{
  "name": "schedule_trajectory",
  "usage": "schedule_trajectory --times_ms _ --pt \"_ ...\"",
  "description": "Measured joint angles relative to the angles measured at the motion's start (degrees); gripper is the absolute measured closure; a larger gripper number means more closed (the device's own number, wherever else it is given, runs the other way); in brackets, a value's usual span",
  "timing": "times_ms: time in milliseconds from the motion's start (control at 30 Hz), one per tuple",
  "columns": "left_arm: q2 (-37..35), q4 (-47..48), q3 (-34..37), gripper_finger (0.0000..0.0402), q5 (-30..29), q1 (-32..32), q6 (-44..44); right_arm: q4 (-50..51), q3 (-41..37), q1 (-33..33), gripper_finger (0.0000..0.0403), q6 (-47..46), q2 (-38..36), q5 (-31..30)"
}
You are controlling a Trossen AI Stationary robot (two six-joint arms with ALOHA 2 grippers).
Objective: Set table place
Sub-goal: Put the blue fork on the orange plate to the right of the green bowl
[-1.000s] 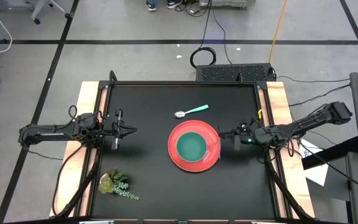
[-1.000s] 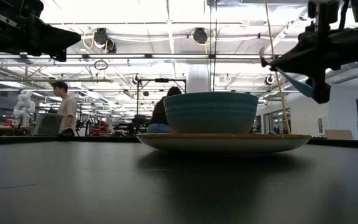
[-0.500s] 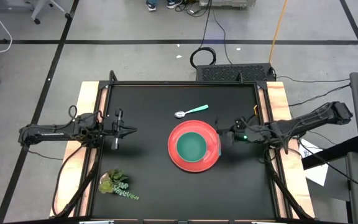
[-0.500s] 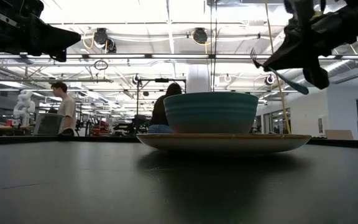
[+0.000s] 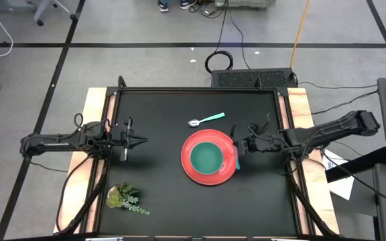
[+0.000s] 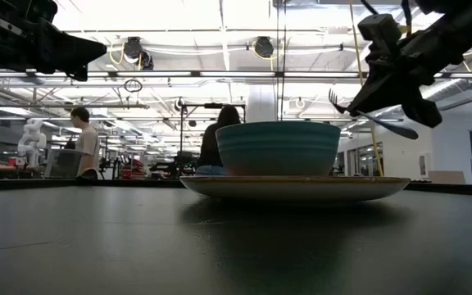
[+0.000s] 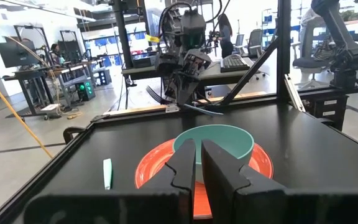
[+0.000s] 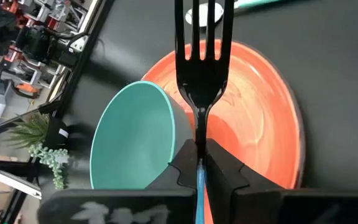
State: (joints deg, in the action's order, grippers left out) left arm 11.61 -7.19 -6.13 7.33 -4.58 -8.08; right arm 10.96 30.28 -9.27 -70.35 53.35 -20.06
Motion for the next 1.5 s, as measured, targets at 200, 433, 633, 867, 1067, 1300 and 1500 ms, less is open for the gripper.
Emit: schedule_trajectory --times_ms 200,433,633,867,1067,1300,1500 --pt "-0.01 -0.18 0.00 0.0369 0.00 0.00 -0.02 -1.75 0.00 1.83 0.0402 -1.59 2.24 2.58" --pt "-0.01 -0.18 0.00 0.0369 0.00 0.00 -0.17 -4.72 0.00 4.55 0.0402 -2.69 5.12 4.16" --pt "0.01 -0.15 0.00 0.0369 0.02 0.00 -1.08 -7.07 0.00 7.30 0.0402 -2.64 8.81 6.98" --pt "-0.01 0.03 0.00 0.0369 0.02 0.00 -1.20 -9.41 -0.02 9.56 0.0402 -2.55 12.30 11.17" --pt "-0.01 0.01 0.00 0.0369 0.04 0.00 -1.20 -10.73 -0.01 9.79 0.0402 -2.53 14.14 12.86" --pt "0.00 0.01 0.00 0.0369 0.04 0.00 -1.18 -10.40 -0.02 9.81 0.0402 -2.48 14.97 12.88" --pt "0.00 -0.05 0.00 0.0369 0.04 0.00 -1.16 -10.27 -0.02 10.11 0.0402 -2.38 15.07 12.91"
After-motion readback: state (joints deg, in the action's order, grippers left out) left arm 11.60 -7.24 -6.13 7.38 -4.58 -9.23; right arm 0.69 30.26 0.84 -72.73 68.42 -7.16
